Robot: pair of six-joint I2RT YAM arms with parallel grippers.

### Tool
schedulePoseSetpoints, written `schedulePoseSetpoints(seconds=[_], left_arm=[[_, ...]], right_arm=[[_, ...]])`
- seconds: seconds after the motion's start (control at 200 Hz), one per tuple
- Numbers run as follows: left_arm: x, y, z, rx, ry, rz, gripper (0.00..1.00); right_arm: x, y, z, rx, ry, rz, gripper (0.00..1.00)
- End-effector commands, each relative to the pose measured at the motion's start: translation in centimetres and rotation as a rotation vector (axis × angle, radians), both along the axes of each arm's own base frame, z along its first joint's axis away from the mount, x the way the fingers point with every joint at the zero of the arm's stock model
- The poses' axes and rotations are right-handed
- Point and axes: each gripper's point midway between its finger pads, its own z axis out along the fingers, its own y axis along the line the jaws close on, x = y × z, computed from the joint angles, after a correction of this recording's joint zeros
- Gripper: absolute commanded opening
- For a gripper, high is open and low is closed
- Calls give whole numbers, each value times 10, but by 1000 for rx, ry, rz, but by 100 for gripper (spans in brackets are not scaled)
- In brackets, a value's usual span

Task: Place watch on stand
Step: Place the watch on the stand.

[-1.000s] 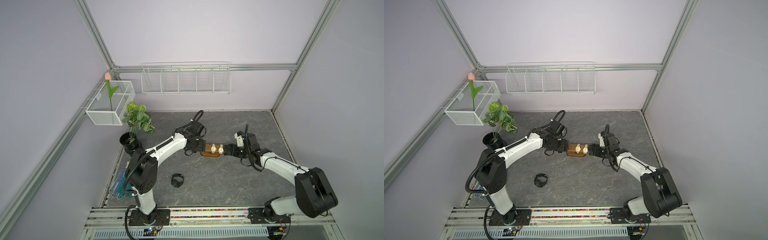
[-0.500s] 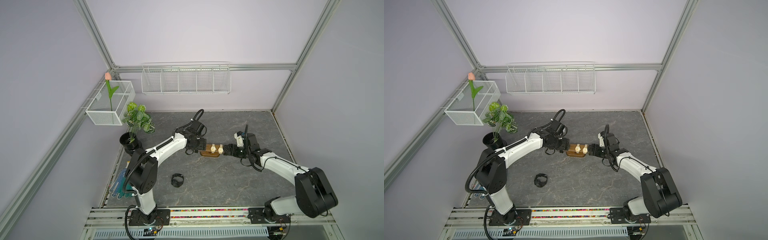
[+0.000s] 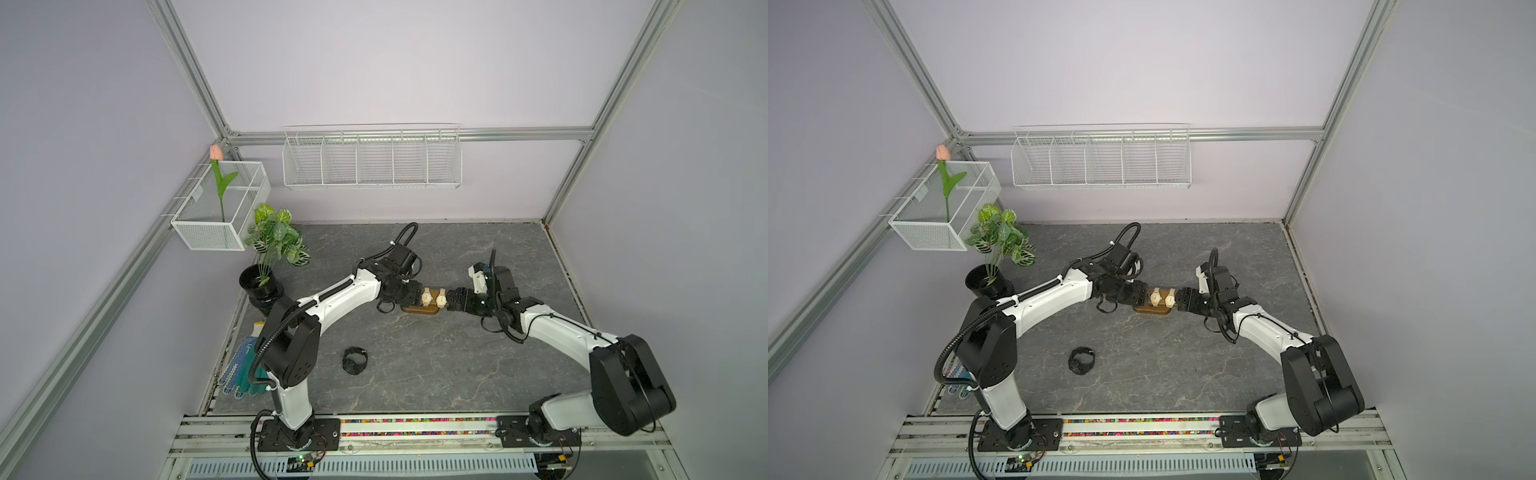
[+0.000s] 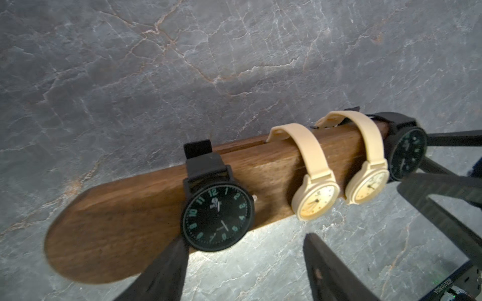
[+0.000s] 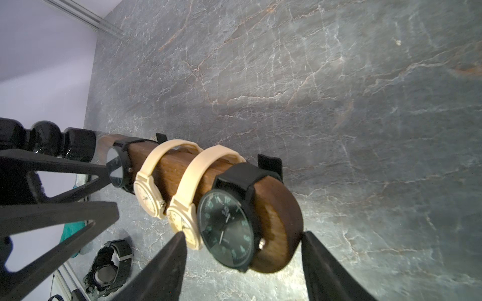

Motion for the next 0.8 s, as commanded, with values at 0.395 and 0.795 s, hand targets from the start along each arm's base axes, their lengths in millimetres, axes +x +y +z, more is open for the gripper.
schedulePoseSetpoints(seconds=[0.395,0.795], left_arm=[[1,26,30,11,-121,100,78],[-22,177,57,14,-321,510,81]], right_arm=[[2,-22,24,-66,-75,-69,93],[-36,-18,54,-168,-170,50,89]])
